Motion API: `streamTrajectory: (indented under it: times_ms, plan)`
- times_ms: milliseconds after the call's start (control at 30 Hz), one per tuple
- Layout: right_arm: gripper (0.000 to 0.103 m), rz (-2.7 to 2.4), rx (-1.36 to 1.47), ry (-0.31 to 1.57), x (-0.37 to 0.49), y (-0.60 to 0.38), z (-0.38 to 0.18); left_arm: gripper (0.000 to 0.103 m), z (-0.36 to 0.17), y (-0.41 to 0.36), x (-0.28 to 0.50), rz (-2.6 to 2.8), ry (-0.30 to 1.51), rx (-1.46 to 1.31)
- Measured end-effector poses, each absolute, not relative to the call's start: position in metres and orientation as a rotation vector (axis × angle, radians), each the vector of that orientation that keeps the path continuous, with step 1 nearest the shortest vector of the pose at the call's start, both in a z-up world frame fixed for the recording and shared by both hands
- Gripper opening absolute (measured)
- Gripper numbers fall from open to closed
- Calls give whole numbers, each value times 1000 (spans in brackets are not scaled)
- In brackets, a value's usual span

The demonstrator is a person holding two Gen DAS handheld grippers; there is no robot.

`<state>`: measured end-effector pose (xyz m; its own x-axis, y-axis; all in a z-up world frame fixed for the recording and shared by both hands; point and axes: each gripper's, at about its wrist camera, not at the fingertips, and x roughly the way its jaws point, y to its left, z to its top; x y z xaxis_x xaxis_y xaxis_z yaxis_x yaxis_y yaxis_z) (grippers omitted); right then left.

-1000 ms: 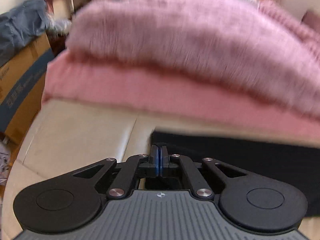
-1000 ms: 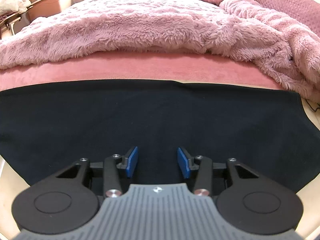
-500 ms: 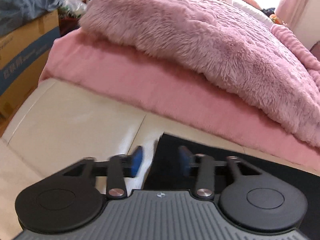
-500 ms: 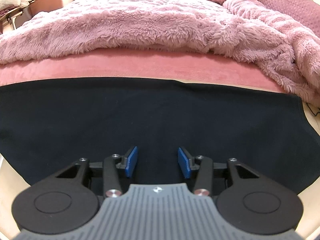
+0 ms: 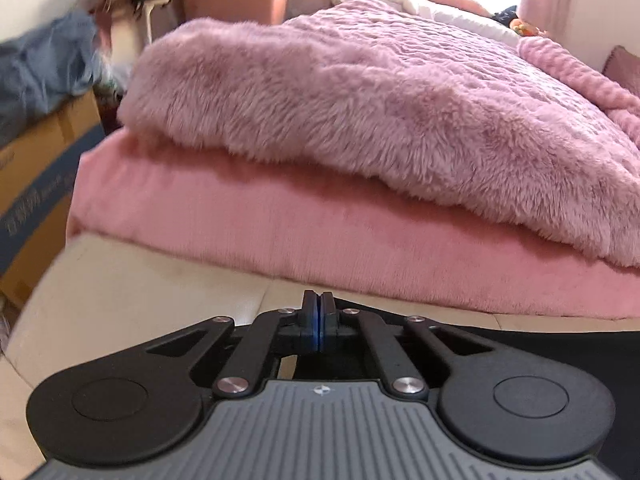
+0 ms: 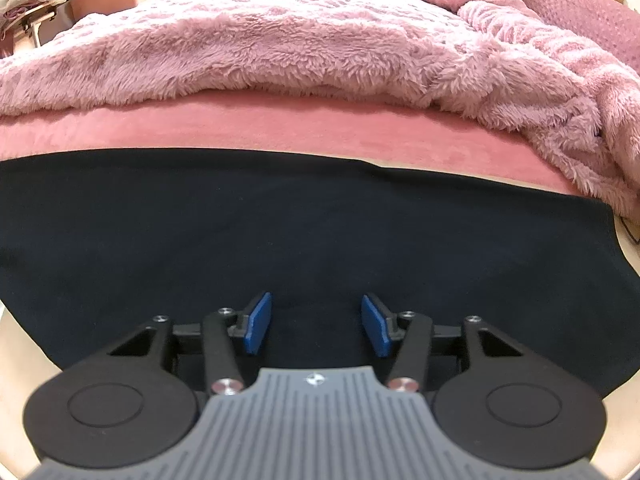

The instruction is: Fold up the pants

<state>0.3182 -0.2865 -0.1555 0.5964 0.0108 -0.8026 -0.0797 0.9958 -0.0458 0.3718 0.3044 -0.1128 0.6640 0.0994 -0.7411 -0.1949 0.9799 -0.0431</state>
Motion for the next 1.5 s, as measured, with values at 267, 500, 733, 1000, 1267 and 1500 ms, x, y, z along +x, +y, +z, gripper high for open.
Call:
streamTrajectory:
  times_ms: [267, 500, 733, 1000, 1267, 1500]
  plan:
    - [49, 52, -78, 933, 318, -287, -156, 9, -137, 301, 387, 258, 875, -106]
    - [47, 18, -61, 902, 310, -286, -144, 37, -95, 320, 331, 303, 824, -321]
    - [48, -30, -40, 902, 273, -289, -125, 45, -117, 332, 273, 284, 866, -742]
    - [54, -98, -34, 937, 201, -310, -107, 45, -147, 329, 268, 314, 794, -965]
    - [56, -99, -45, 971, 189, -299, -126, 26, -150, 321, 274, 377, 778, -928]
    - [0, -158, 22, 991, 207, -293, -141, 3, -145, 316, 279, 424, 768, -839]
